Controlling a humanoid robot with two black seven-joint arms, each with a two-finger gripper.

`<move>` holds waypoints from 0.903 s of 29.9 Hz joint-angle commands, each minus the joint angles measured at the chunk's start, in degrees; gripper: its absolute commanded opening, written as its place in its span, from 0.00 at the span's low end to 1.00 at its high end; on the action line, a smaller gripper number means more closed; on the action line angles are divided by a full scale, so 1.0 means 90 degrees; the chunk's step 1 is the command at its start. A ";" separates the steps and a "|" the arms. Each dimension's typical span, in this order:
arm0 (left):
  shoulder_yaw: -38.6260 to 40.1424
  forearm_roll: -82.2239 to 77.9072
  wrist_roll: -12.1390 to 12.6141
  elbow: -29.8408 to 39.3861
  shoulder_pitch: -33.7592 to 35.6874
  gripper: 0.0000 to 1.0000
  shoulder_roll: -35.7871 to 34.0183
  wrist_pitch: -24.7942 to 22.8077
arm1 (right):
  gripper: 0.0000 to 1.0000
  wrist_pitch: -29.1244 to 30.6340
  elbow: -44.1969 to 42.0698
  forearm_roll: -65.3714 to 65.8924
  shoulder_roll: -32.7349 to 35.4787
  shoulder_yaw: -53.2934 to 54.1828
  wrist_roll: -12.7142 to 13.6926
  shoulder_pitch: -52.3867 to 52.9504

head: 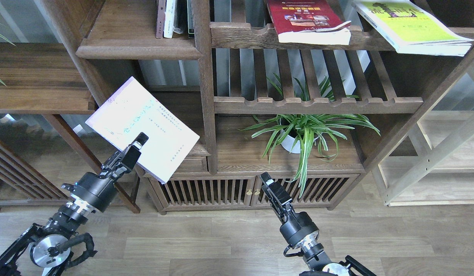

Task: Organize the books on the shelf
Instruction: 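Lift the white book with the left gripper up toward the upper shelf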

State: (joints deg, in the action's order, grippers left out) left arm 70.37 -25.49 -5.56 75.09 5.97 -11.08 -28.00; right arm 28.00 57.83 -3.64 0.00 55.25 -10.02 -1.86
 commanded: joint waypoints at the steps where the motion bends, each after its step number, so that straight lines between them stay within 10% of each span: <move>1: 0.0286 -0.0525 0.0032 0.0143 -0.0155 0.03 0.0088 0.0000 | 0.69 0.0000 -0.0010 0.0004 0.0000 0.0004 0.0000 0.0002; 27: 0.1575 -0.2177 0.0618 0.0533 -0.0468 0.03 -0.0419 0.0000 | 0.81 0.0000 -0.0146 -0.0006 0.0000 -0.0006 0.0000 0.0148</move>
State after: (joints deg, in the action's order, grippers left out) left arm 84.04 -44.40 -0.45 78.88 1.68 -14.39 -28.00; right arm 28.00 56.61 -3.73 0.00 55.20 -10.05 -0.56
